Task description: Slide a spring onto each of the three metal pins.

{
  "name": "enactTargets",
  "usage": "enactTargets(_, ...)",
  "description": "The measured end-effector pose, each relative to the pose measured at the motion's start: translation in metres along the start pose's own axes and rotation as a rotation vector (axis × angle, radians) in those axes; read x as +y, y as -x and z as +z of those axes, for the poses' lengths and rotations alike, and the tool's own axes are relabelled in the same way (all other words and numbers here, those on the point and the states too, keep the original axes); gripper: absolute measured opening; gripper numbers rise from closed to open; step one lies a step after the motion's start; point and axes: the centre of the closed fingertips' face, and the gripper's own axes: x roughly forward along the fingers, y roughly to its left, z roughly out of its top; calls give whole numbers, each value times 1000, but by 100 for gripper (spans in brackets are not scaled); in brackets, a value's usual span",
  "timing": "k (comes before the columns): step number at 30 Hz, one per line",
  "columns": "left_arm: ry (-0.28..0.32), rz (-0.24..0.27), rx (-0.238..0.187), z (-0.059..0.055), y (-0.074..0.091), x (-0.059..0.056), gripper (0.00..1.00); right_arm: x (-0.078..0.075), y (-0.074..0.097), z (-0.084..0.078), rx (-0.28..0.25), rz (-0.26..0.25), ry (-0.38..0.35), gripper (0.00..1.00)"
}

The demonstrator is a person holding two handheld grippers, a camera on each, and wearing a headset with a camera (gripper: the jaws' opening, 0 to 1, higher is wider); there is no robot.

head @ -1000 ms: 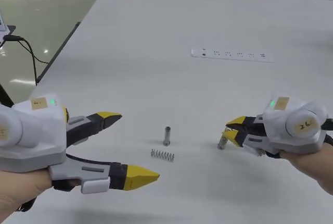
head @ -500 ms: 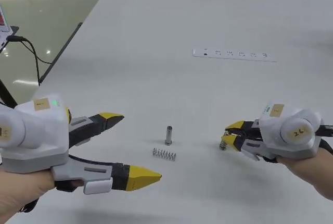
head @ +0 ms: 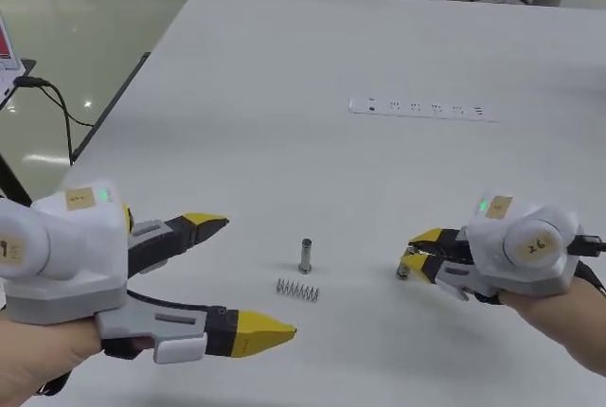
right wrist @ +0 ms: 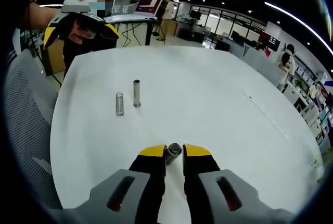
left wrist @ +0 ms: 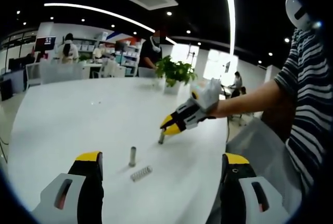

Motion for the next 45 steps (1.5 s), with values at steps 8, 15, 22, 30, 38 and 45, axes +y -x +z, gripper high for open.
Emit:
enactTargets(8, -5, -5, 1, 2, -3, -2, 91, 0, 6, 5, -12, -3, -5, 14)
enactTargets(15, -8, -9, 4, 1, -8, -5, 91, -11, 27, 15, -57, -24, -26, 15)
enactTargets(22, -5, -4, 1, 1, -10, -8, 91, -16, 46, 24, -101, -30, -38, 15)
enactTargets(30, -4, -4, 2, 1, -15, -11, 90, -4, 60, 33, -140, -3, -38, 15)
enactTargets(38, -3, 3, 1, 0, -19, -13, 90, 2, 74, 18, -118, 13, -28, 14)
enactTargets(45, 3, 12, -1, -2, -20, -14, 89, 12, 77, 0, -85, 34, -27, 14)
